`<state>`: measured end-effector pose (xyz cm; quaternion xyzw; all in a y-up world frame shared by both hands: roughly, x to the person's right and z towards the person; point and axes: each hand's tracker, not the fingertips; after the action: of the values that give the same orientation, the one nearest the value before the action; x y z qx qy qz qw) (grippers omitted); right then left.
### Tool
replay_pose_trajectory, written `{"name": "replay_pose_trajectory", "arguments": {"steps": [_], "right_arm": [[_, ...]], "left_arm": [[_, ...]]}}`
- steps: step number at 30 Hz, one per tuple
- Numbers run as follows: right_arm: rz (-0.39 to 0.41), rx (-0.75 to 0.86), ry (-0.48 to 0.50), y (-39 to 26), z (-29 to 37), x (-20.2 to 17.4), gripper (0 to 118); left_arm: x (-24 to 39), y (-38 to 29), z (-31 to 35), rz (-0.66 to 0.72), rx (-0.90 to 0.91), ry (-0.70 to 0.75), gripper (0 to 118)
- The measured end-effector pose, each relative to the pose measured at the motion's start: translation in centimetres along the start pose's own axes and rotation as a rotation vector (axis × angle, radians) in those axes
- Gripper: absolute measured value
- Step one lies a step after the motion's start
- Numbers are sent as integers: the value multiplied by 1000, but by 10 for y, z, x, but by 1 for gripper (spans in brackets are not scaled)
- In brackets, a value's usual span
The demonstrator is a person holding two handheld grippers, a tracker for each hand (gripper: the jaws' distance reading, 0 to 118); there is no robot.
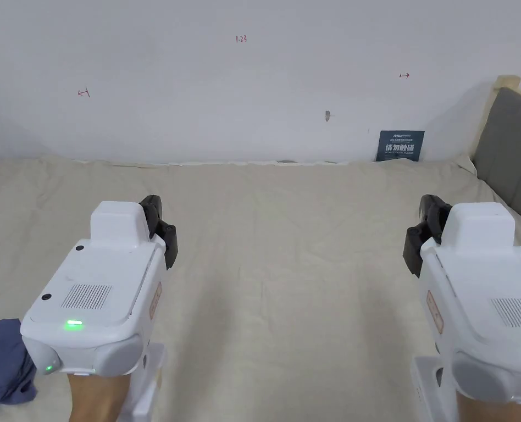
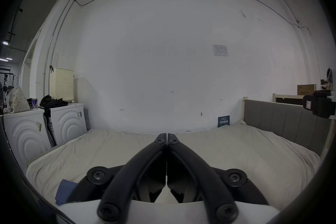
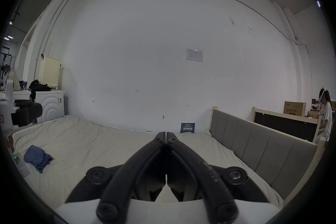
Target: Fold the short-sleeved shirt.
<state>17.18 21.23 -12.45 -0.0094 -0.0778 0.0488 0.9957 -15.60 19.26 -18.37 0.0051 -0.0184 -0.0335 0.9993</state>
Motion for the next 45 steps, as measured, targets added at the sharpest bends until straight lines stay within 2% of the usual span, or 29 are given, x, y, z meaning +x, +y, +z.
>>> {"name": "replay_pose_trajectory", "arguments": {"steps": [45], "right_arm": [[10,22,6,4,11,-4,2]], "left_arm": [[1,0,6,-30,15,-22,0]]}}
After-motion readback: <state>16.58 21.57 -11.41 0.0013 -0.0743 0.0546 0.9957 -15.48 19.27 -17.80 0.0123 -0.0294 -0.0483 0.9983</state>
